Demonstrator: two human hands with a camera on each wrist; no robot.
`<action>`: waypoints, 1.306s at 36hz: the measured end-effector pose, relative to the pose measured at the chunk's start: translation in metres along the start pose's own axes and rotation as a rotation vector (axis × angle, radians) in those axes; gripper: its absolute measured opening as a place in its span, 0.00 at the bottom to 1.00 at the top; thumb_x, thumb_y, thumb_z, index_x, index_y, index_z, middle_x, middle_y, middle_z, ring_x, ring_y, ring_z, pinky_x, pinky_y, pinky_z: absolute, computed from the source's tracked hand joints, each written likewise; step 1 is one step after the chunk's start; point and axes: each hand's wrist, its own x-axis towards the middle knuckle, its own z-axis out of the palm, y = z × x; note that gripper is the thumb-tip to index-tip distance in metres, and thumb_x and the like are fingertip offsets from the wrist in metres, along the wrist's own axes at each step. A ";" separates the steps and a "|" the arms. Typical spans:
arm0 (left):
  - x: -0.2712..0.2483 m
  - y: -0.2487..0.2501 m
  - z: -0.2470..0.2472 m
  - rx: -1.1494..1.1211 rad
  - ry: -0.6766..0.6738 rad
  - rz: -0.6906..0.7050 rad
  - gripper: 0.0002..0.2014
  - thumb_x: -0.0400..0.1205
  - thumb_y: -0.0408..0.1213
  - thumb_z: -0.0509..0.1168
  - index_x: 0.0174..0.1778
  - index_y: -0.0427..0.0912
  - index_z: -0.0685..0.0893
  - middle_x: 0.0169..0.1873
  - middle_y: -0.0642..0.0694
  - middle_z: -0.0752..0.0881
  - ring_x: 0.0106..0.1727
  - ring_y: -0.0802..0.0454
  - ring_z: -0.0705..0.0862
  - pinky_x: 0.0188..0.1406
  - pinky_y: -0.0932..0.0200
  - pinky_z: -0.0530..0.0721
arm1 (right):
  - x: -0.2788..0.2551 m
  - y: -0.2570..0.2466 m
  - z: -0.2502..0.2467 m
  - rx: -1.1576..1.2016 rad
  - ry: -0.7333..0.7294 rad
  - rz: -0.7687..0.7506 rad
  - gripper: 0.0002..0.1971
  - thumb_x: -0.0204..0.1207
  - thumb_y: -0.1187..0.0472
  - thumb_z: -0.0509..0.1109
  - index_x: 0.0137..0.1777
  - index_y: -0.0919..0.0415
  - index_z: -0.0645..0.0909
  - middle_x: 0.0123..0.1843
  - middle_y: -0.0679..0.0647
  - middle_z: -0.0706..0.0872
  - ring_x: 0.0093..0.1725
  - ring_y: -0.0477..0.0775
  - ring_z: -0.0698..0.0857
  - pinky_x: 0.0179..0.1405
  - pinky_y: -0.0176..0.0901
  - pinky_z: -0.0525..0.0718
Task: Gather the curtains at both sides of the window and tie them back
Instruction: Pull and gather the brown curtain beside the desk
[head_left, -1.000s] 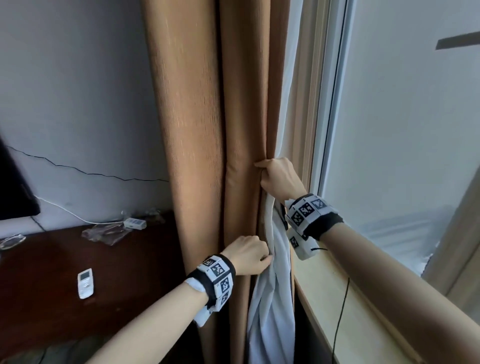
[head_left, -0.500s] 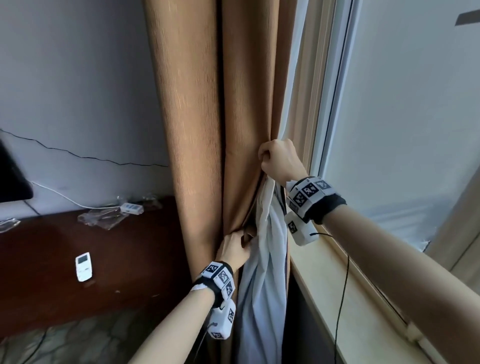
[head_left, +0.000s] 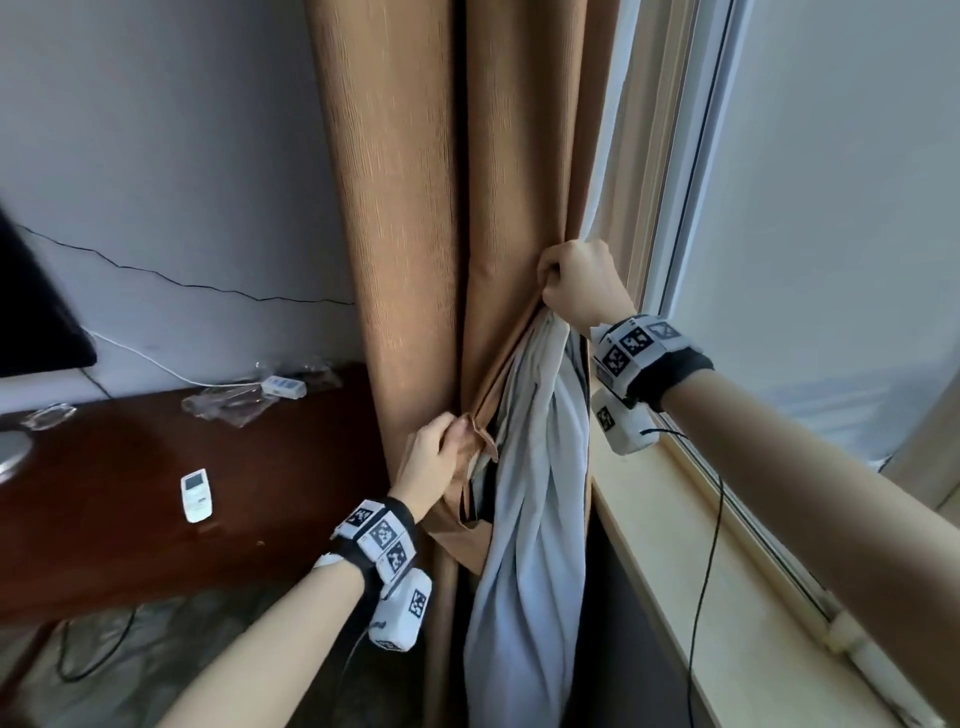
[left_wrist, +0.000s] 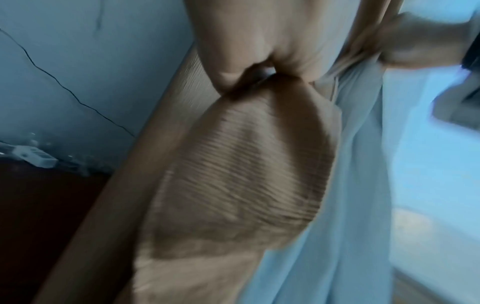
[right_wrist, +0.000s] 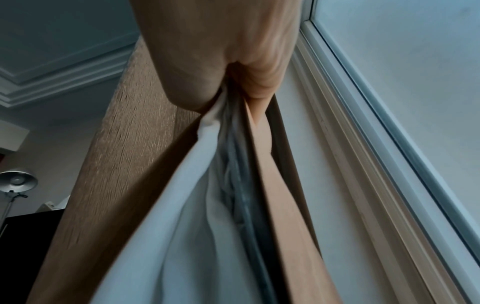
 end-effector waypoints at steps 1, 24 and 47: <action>-0.001 0.004 -0.006 -0.027 -0.012 0.004 0.17 0.84 0.48 0.61 0.38 0.38 0.80 0.28 0.47 0.83 0.33 0.54 0.79 0.38 0.48 0.78 | 0.000 -0.002 0.001 -0.003 0.001 -0.006 0.14 0.65 0.77 0.58 0.37 0.66 0.85 0.31 0.55 0.80 0.36 0.58 0.79 0.35 0.40 0.73; -0.014 -0.002 -0.014 0.465 -0.177 -0.355 0.18 0.74 0.52 0.69 0.54 0.45 0.85 0.52 0.38 0.88 0.55 0.35 0.86 0.48 0.53 0.82 | 0.000 -0.002 0.007 0.017 0.015 0.025 0.14 0.65 0.76 0.59 0.38 0.63 0.86 0.37 0.60 0.83 0.38 0.61 0.82 0.35 0.41 0.75; -0.009 0.026 -0.058 0.277 -0.865 -0.381 0.19 0.57 0.39 0.72 0.40 0.33 0.83 0.39 0.37 0.87 0.38 0.47 0.81 0.40 0.45 0.84 | 0.012 -0.010 0.022 0.021 0.004 0.044 0.14 0.65 0.74 0.60 0.41 0.61 0.86 0.43 0.64 0.85 0.45 0.67 0.82 0.40 0.47 0.82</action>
